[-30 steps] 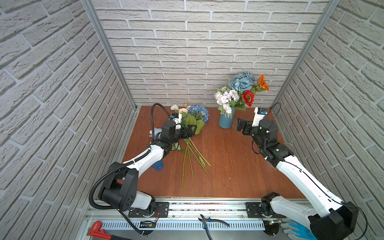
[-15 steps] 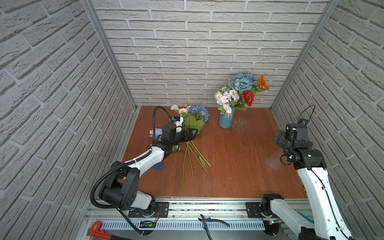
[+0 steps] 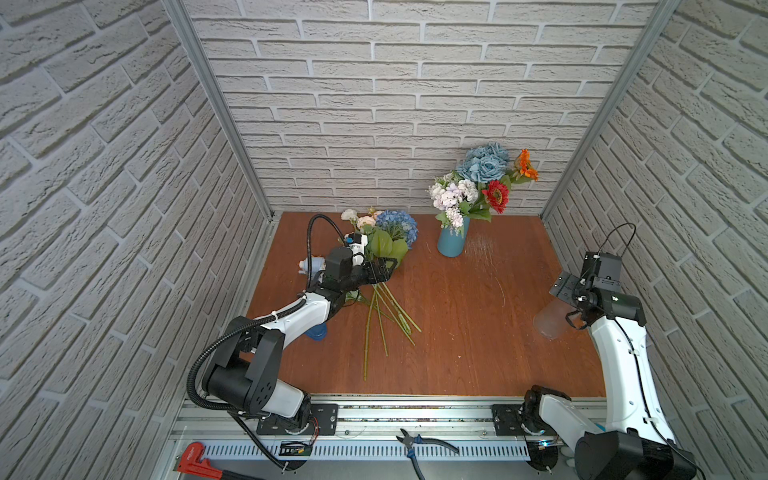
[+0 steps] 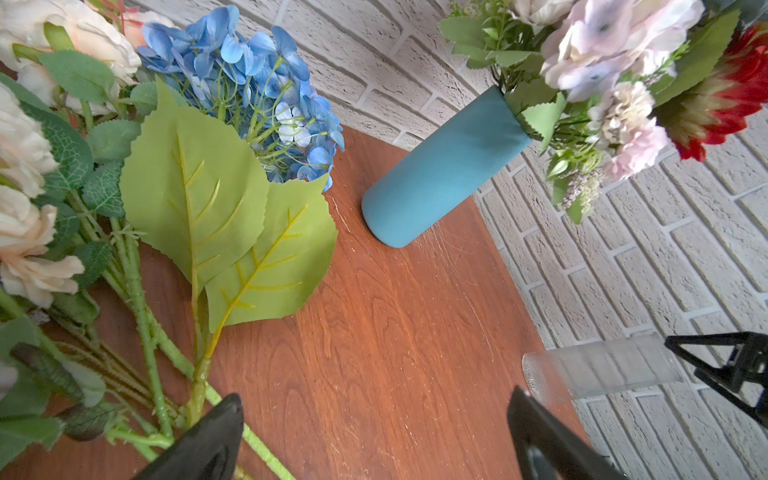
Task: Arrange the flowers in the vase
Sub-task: 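Grasp the clear glass cup with the right gripper and lift it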
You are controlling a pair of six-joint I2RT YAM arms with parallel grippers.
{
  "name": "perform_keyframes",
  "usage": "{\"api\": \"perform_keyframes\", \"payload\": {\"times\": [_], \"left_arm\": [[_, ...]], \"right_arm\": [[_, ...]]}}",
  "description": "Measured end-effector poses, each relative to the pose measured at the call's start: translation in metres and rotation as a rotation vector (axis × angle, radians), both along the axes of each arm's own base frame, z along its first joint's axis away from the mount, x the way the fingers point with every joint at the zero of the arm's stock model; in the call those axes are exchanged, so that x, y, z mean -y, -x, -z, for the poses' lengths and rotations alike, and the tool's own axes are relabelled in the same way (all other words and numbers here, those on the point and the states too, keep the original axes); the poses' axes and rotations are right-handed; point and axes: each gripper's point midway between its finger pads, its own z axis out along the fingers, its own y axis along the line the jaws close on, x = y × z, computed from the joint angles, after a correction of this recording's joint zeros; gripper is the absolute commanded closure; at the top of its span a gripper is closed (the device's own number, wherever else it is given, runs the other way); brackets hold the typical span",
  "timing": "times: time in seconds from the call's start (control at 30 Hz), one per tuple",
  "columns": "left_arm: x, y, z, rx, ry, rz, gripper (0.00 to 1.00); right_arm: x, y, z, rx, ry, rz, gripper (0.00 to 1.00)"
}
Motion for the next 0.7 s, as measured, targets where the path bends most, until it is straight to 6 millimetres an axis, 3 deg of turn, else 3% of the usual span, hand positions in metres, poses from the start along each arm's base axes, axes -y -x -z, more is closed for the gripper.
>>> {"api": "perform_keyframes", "payload": {"times": [0.13, 0.27, 0.43, 0.57, 0.7], "left_arm": [[0.000, 0.000, 0.001, 0.000, 0.008, 0.001, 0.02], [0.000, -0.001, 0.000, 0.002, 0.015, -0.001, 0.02], [0.000, -0.002, -0.001, 0.002, 0.023, -0.004, 0.02], [0.000, -0.003, -0.002, 0.003, 0.030, -0.006, 0.02], [0.000, -0.004, 0.001, -0.005, 0.036, -0.006, 0.02]], "right_arm": [[0.001, 0.000, 0.020, -0.025, -0.037, 0.008, 0.03], [0.003, 0.000, 0.035, -0.034, -0.068, 0.026, 0.14], [0.004, -0.004, 0.037, -0.023, -0.077, 0.024, 0.37], [0.003, -0.005, 0.038, -0.024, -0.080, 0.022, 0.45], [0.003, -0.005, 0.038, -0.027, -0.080, 0.014, 0.59]]}}
